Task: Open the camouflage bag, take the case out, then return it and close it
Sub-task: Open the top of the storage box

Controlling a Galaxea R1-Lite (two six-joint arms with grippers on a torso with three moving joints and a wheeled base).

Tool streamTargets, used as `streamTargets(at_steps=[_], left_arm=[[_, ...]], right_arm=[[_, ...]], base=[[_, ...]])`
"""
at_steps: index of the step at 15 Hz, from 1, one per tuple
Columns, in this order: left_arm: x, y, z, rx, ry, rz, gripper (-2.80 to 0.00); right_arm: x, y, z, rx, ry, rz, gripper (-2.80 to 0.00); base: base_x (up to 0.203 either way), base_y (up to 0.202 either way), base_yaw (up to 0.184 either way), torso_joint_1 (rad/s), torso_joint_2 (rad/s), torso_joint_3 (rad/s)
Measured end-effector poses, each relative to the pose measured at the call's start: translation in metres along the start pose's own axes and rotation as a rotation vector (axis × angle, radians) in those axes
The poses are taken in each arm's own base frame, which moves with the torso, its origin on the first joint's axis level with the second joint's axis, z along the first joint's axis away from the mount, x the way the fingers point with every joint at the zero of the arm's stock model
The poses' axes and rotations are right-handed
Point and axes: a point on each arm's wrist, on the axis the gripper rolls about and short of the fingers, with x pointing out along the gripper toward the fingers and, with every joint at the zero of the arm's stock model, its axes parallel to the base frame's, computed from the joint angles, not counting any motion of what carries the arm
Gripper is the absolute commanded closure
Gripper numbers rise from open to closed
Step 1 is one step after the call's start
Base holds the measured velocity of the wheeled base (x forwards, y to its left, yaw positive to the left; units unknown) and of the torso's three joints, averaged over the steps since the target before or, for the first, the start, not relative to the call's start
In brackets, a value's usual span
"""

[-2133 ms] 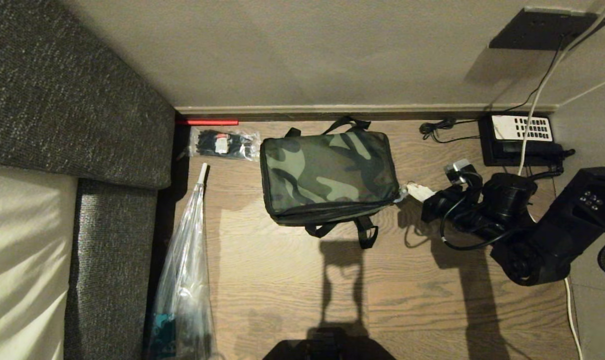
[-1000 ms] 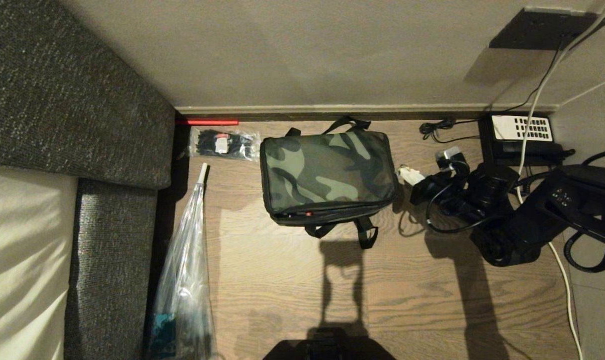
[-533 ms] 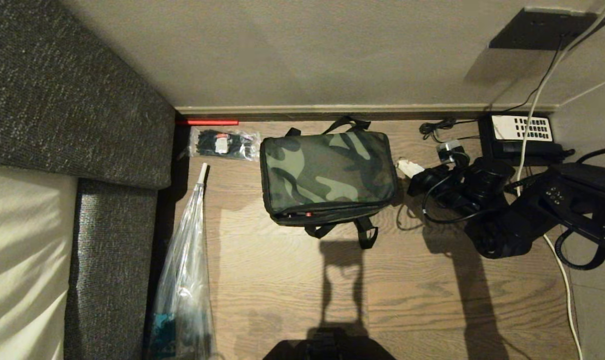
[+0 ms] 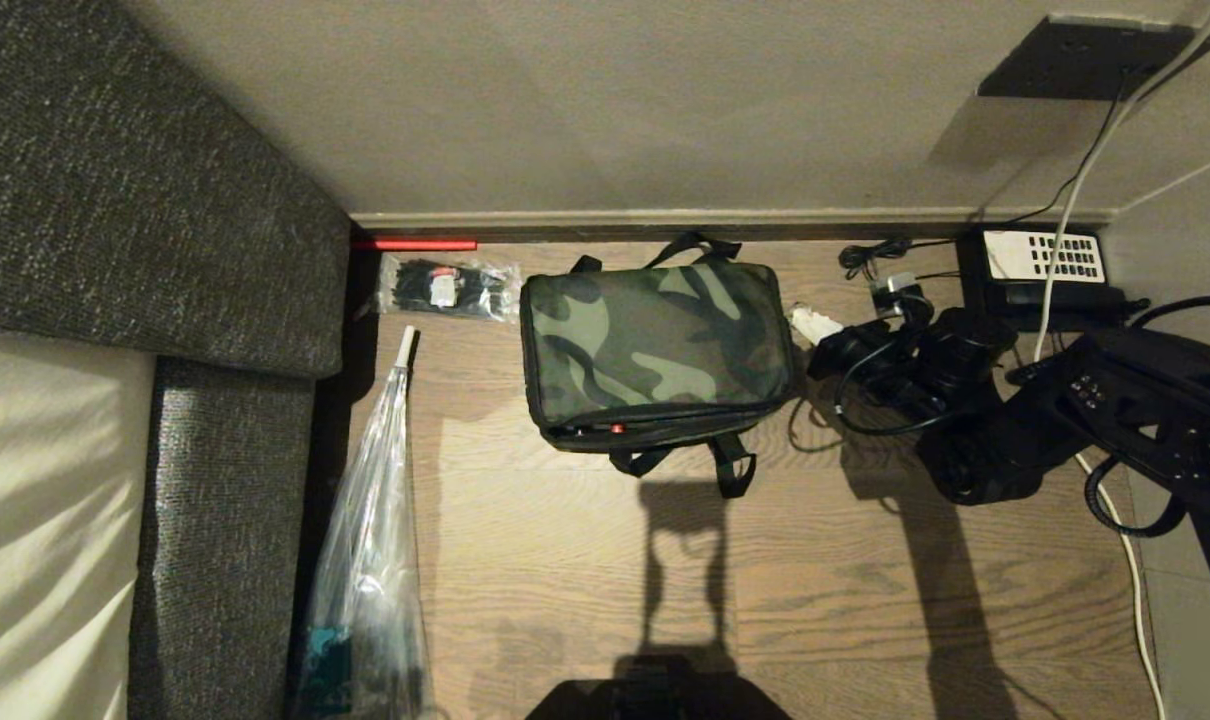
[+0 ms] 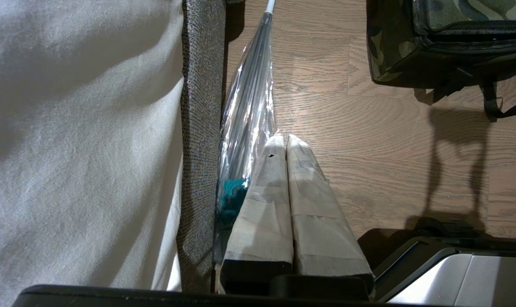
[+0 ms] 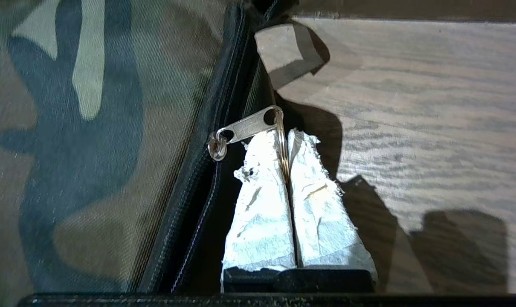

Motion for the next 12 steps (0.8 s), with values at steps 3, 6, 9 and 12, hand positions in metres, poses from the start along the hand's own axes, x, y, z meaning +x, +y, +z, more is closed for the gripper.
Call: streamTargets(at_steps=[3, 6, 9, 12], left_arm=[[0.000, 0.000, 0.000, 0.000, 0.000, 0.000, 0.00], [0.000, 0.000, 0.000, 0.000, -0.001, 0.001, 0.00], [0.000, 0.000, 0.000, 0.000, 0.000, 0.001, 0.00], [0.000, 0.000, 0.000, 0.000, 0.000, 0.000, 0.00]], right_arm=[[0.006, -0.002, 0.003, 0.036, -0.023, 0.002, 0.00], [0.010, -0.003, 0.005, 0.038, -0.038, 0.003, 0.00], [0.014, -0.005, 0.007, 0.047, -0.057, 0.004, 0.00], [0.019, -0.007, 0.008, 0.055, -0.073, 0.007, 0.00]], base=[[0.000, 0.000, 0.000, 0.000, 0.00, 0.000], [0.000, 0.000, 0.000, 0.000, 0.00, 0.000], [0.000, 0.000, 0.000, 0.000, 0.00, 0.000], [0.000, 0.000, 0.000, 0.000, 0.00, 0.000]])
